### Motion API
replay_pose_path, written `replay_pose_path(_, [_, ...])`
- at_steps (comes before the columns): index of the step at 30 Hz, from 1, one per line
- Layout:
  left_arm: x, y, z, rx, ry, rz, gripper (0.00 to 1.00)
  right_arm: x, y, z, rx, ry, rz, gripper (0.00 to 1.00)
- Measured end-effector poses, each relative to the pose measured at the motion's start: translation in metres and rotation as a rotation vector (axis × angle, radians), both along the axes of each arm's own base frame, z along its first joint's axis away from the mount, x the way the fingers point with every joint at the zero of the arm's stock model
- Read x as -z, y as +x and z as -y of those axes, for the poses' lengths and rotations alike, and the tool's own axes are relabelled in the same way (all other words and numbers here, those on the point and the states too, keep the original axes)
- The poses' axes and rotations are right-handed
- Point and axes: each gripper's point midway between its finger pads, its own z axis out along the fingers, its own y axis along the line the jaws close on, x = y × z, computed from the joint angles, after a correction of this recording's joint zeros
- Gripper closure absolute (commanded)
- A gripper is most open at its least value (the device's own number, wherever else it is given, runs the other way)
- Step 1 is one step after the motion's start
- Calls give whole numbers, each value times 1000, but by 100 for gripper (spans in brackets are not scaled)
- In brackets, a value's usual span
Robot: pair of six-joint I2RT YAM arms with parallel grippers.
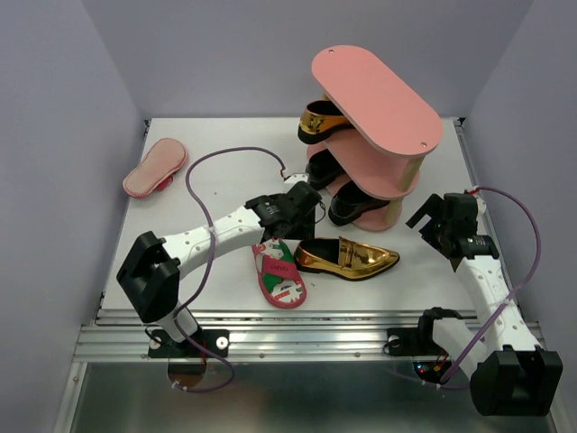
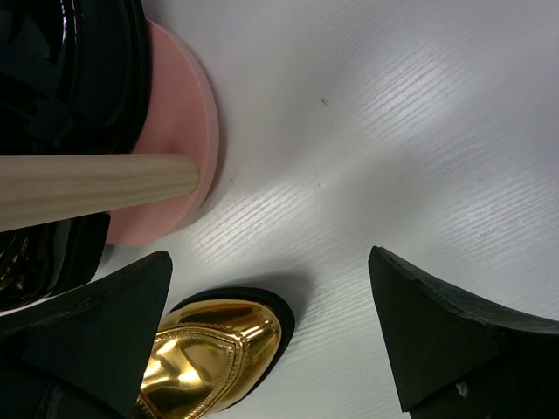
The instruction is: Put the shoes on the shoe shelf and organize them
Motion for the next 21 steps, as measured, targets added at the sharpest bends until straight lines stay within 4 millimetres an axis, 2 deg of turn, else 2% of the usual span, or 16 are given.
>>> replay_pose_path(5, [17, -5, 4, 12, 34, -33, 38, -1, 0, 0, -1, 0, 6, 0])
replay_pose_path(9, [27, -13, 10, 39, 54, -53, 48, -1, 0, 0, -1, 1, 5, 0])
replay_pose_path(12, [36, -20, 11, 56, 81, -73, 61, -2, 0, -1, -2, 2, 7, 0])
replay_pose_path(13, [39, -21, 11, 59, 94, -78, 73, -2, 0, -1, -2, 2, 9, 0])
replay_pose_path(15, [42, -22, 8, 64, 123, -82, 82, -3, 0, -1, -3, 2, 11, 0])
replay_pose_path(16, [42, -22, 6, 63, 137, -83, 100, -3, 0, -1, -3, 2, 12, 0])
replay_pose_path(21, [39, -23, -4, 49, 191, -85, 100, -3, 0, -1, -5, 5, 12, 0])
